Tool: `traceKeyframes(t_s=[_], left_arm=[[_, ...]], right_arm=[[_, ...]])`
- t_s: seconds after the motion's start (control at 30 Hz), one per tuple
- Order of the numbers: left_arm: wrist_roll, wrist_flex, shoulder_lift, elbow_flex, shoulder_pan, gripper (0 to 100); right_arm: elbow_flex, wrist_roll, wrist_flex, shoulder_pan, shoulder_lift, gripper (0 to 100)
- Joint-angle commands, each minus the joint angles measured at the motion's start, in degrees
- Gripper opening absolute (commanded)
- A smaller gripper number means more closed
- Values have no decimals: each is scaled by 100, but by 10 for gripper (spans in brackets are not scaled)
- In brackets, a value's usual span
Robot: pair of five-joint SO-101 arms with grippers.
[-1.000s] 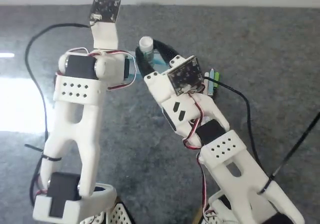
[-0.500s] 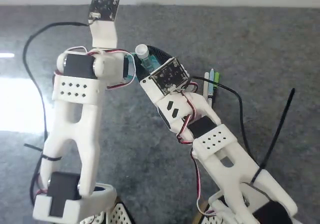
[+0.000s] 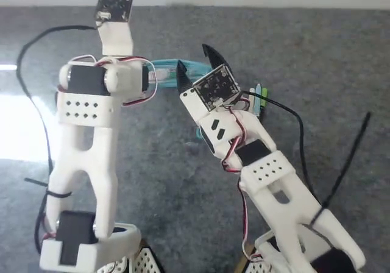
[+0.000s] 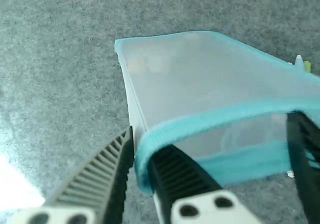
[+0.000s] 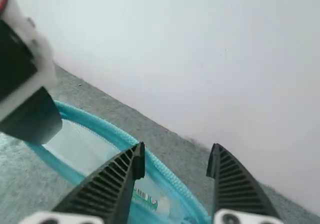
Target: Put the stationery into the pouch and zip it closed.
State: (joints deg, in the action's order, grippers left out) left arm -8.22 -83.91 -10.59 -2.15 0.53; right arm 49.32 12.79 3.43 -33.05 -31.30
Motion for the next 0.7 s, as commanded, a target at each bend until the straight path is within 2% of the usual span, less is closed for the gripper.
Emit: traceKeyframes(t_s=[0.0,0.13,0.2,0.37,0.5,0.67], left_arm=[[-62,0,-26,-295,35,9],[-44,0,-62,-189,44,9],[-35,18,-79,-31,35,9],[-26,422,-79,488,35,9],[-18,598,-79,725,44,9],[0,598,-79,945,44,9]], right_arm=[[-448,105,-1376,48,-813,199],[-1512,88,-4233,365,-1323,199],[-1705,105,-5121,848,-1323,199],[-1495,202,-5402,2448,-1218,201],[-1459,202,-5684,2545,-664,201],[-1793,123,-5464,2466,884,200]])
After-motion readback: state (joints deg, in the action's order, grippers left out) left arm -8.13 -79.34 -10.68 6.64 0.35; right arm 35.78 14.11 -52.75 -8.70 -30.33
